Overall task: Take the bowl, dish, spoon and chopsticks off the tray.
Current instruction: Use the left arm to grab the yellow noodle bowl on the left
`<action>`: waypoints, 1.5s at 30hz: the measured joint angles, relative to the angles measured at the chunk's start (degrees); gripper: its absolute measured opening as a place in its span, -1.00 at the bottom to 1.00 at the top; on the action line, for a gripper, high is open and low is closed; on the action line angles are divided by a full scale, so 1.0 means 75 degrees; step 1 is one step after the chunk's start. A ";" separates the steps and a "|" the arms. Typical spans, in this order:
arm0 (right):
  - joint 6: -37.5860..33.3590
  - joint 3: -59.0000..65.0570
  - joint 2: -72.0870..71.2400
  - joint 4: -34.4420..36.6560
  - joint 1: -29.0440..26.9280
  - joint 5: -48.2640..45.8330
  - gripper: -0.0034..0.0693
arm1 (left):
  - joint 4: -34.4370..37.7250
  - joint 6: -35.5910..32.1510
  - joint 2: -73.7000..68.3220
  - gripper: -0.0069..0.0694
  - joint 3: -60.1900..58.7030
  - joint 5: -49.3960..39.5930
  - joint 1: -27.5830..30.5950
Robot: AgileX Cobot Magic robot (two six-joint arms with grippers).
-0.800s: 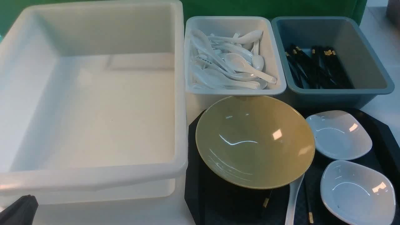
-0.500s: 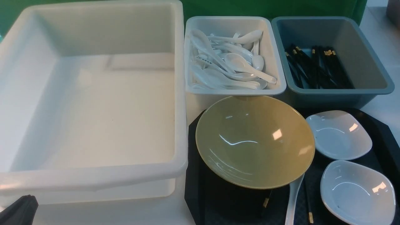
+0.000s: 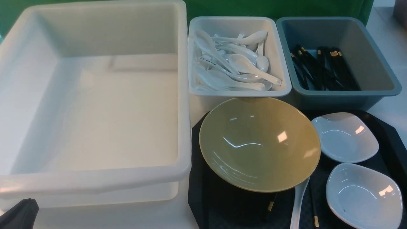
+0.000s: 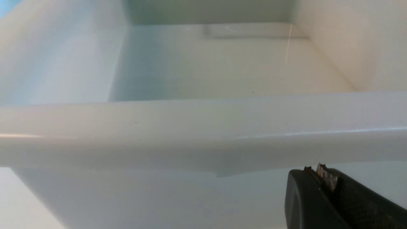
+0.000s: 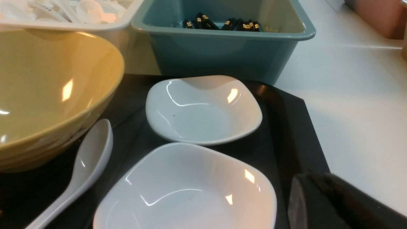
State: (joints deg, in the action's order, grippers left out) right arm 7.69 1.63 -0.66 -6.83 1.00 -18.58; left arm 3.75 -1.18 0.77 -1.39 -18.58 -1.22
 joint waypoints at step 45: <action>0.2132 -0.1140 0.0058 -0.0021 0.0000 0.5378 -0.58 | -0.0329 0.1807 -0.0378 -0.84 0.2109 0.5498 0.0000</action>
State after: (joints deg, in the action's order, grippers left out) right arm 23.68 -6.92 -0.22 -6.99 1.00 21.76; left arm 1.28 12.37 -2.07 14.43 22.65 -1.22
